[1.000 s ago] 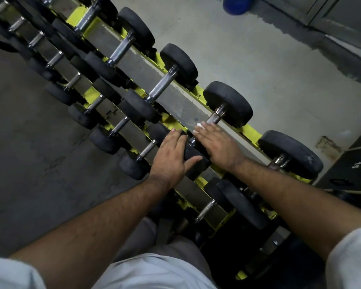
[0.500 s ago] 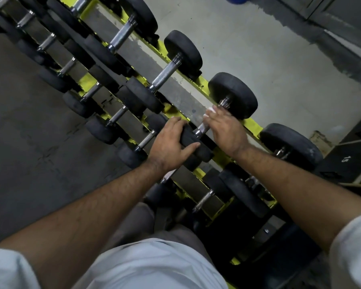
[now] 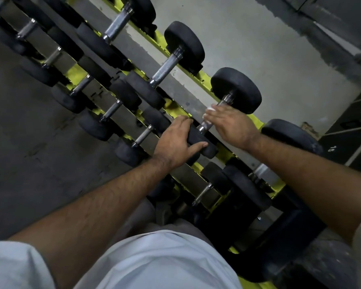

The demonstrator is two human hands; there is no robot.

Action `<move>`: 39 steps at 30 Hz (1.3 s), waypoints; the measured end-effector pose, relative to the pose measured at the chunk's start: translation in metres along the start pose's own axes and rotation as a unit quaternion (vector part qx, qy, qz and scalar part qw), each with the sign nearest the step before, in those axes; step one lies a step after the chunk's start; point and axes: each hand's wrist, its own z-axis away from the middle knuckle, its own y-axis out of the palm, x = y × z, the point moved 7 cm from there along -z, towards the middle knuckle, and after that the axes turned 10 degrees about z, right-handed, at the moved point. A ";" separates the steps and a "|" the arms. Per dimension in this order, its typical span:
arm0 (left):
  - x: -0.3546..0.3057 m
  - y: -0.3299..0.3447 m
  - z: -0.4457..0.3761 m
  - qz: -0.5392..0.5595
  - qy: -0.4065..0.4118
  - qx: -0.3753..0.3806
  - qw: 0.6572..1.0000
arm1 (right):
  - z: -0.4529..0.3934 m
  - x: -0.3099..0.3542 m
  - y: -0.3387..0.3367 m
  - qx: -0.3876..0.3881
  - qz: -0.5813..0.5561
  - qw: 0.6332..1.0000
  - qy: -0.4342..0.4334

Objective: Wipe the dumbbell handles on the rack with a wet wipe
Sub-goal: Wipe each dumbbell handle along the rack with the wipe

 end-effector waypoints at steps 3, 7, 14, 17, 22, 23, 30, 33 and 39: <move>0.004 -0.008 -0.013 -0.022 0.020 0.062 0.998 | -0.003 0.009 -0.001 0.022 0.017 0.997 0.068; 0.008 -0.012 -0.023 -0.041 0.032 0.116 0.992 | -0.002 0.024 0.001 0.071 -0.011 0.996 -0.055; 0.016 -0.001 -0.014 0.068 0.019 0.088 0.994 | -0.010 0.034 0.000 0.106 -0.013 0.994 -0.031; 0.016 0.001 -0.014 0.050 0.028 0.088 0.994 | -0.017 0.024 0.000 0.113 0.021 0.992 -0.044; 0.018 0.006 -0.015 -0.008 0.046 0.073 0.996 | -0.026 0.035 0.004 0.153 0.015 0.988 -0.036; 0.017 0.008 -0.016 -0.020 0.050 0.076 0.996 | -0.027 0.033 0.002 0.165 0.009 0.985 -0.052; 0.015 0.005 -0.012 -0.033 0.046 0.077 0.995 | -0.023 0.034 0.004 0.172 0.049 0.984 -0.015; 0.014 0.004 -0.011 -0.038 0.039 0.085 0.995 | -0.021 0.016 -0.004 0.142 0.015 0.990 -0.020; 0.015 0.004 -0.012 -0.026 0.039 0.090 0.995 | -0.007 0.019 0.002 0.127 0.043 0.988 0.070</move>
